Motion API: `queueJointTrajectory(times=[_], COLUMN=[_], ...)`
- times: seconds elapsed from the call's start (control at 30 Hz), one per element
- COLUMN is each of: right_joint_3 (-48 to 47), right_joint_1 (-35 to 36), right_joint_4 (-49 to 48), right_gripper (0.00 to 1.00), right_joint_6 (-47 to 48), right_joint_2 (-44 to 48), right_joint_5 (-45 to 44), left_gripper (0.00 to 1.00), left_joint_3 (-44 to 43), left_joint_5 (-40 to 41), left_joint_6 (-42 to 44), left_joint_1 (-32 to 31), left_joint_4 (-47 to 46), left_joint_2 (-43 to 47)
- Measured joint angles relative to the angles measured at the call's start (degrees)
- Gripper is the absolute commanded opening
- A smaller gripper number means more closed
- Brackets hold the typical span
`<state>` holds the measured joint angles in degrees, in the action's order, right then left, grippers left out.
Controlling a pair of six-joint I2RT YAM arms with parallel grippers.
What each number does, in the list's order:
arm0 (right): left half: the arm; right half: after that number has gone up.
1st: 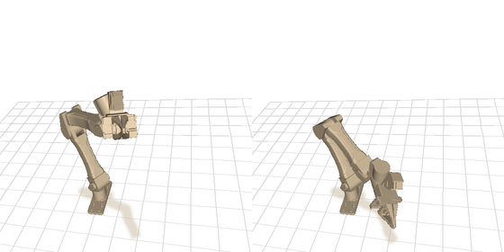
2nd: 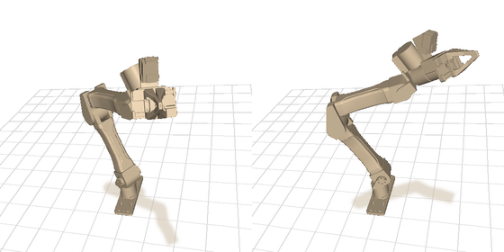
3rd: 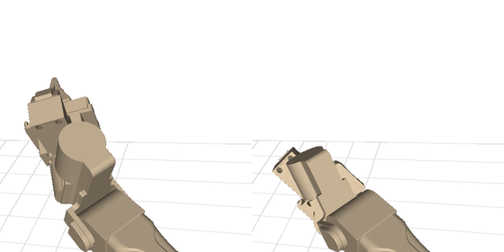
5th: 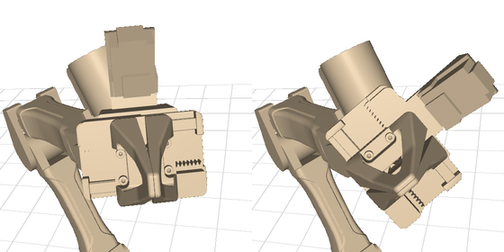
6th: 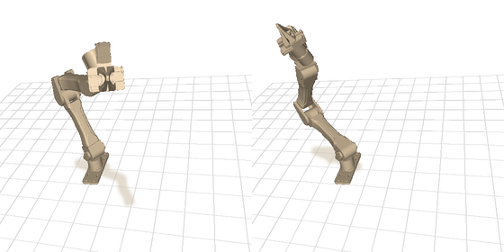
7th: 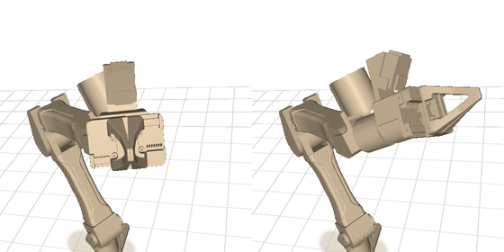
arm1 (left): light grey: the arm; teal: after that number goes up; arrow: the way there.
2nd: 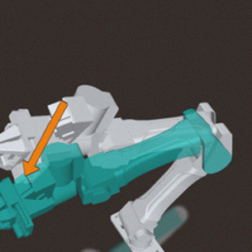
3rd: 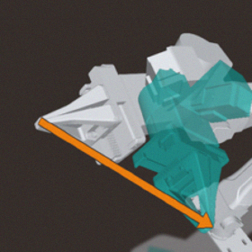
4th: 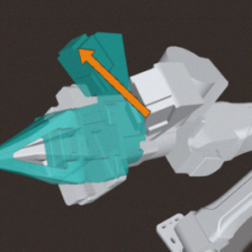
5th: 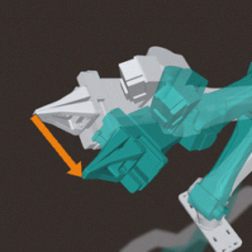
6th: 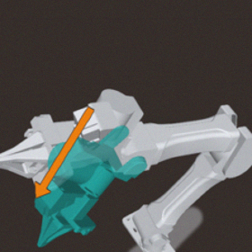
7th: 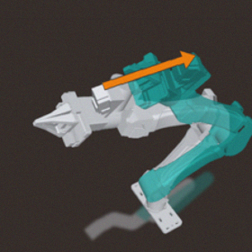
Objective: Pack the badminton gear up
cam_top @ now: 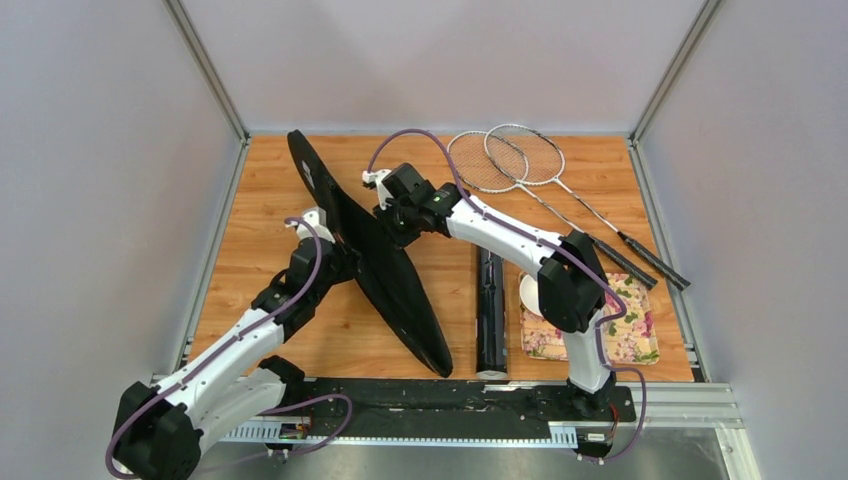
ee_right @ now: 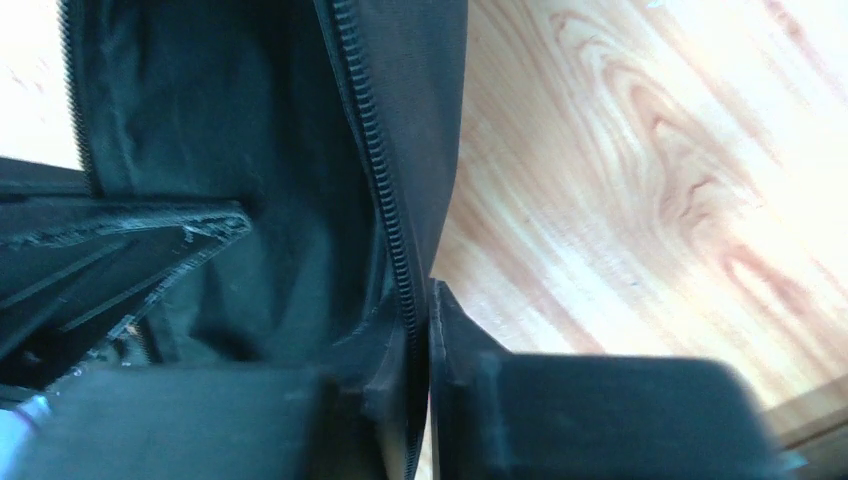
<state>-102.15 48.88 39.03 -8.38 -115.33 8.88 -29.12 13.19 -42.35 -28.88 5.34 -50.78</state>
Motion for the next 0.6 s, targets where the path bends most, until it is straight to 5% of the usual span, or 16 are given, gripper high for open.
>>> queueJointTrajectory(times=[0.2,0.43,0.6], right_joint_3=[0.15,1.62,1.62], right_joint_1=[-0.39,-0.59,-0.59], right_joint_4=[-1.29,-3.76,-3.98], right_gripper=[0.00,0.00,0.00], right_joint_6=[1.51,5.46,8.13], right_joint_2=[-0.04,-0.04,-0.04], right_joint_5=[-0.15,5.03,8.79], left_gripper=[0.07,0.36,0.44], left_joint_3=[1.57,2.62,2.01], left_joint_5=[3.02,1.11,-1.27], left_joint_6=[-0.09,-1.40,-0.92], left_joint_1=[1.79,9.60,10.93], left_joint_4=[0.17,-0.85,-2.89], left_joint_2=[1.53,-0.33,-3.17])
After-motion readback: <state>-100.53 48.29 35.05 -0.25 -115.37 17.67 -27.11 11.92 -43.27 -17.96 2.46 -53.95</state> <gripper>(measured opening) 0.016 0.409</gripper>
